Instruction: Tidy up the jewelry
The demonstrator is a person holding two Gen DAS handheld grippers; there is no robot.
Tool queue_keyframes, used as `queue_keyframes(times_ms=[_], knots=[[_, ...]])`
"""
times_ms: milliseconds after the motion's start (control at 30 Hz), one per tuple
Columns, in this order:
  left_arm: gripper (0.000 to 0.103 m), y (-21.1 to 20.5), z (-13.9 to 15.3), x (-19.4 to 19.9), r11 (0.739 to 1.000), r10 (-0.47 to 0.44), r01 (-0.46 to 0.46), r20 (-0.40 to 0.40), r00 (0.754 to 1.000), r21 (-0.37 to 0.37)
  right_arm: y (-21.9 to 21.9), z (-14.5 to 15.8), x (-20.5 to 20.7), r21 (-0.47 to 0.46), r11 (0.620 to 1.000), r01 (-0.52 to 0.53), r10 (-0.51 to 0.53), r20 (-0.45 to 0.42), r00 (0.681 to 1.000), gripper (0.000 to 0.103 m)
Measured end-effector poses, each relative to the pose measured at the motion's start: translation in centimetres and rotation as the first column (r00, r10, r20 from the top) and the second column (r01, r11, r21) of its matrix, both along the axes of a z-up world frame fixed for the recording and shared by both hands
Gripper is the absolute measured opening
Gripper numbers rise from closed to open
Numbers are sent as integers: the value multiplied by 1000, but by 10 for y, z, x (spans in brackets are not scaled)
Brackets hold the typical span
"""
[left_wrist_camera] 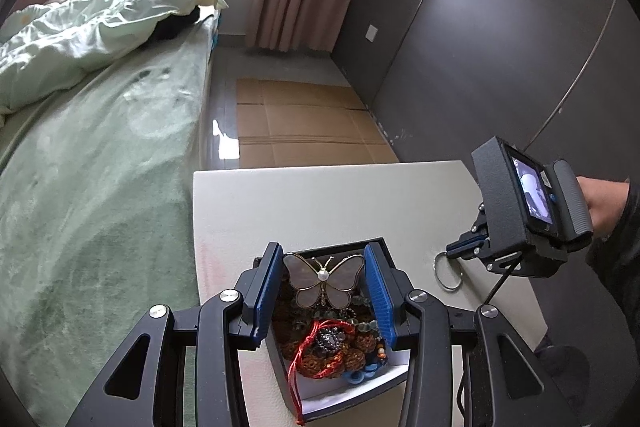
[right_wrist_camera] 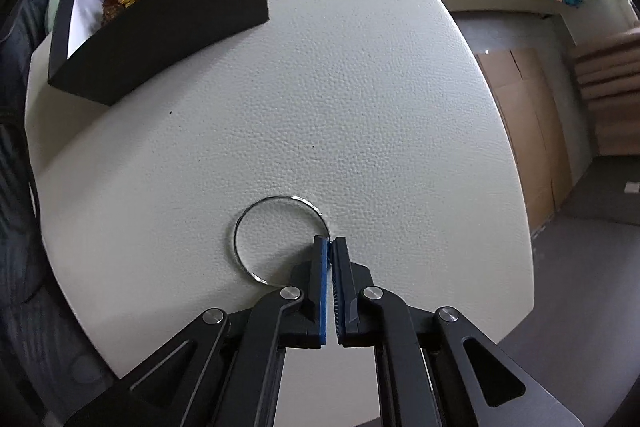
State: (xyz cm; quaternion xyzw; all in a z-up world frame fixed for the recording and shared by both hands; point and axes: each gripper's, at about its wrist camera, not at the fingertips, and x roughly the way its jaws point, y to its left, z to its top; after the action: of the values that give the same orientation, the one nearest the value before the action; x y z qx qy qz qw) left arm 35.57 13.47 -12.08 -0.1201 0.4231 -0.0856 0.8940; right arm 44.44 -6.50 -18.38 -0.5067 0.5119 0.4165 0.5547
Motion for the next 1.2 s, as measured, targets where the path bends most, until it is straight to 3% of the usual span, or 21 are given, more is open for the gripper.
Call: queue_keyframes(times_ms=[67, 333, 600, 700, 800, 833, 867, 933, 1200], knots=[[43, 1, 1, -1, 1000, -2, 2, 2, 1000, -1, -3, 1, 1, 10, 1000, 20, -20, -11, 1000, 4], [44, -1, 0, -3, 1000, -16, 16, -8, 1000, 3, -35, 46, 5, 264, 950, 167, -159, -52, 986, 2], [44, -11, -16, -1, 999, -39, 40, -67, 997, 19, -34, 87, -15, 383, 908, 168, -177, -12, 984, 2], [44, -10, -19, -1, 999, -36, 38, -76, 996, 20, -27, 90, -21, 382, 909, 165, -179, 2, 984, 2], [44, -9, -18, -5, 999, -35, 36, -68, 997, 21, -36, 74, -18, 311, 914, 259, -289, 55, 956, 2], [44, -8, -17, -6, 999, -34, 36, -63, 997, 22, -34, 69, -14, 295, 910, 292, -321, 55, 945, 9], [44, -7, -16, -7, 999, -33, 35, -61, 998, 23, -39, 60, -7, 278, 895, 349, -376, 46, 926, 35], [44, -6, -16, -8, 999, -32, 33, -60, 998, 23, -47, 52, -4, 280, 879, 385, -410, 36, 911, 72], [46, -6, -22, -3, 998, -53, 50, -107, 993, -37, -45, 6, -3, 237, 868, 437, -446, -14, 895, 72]])
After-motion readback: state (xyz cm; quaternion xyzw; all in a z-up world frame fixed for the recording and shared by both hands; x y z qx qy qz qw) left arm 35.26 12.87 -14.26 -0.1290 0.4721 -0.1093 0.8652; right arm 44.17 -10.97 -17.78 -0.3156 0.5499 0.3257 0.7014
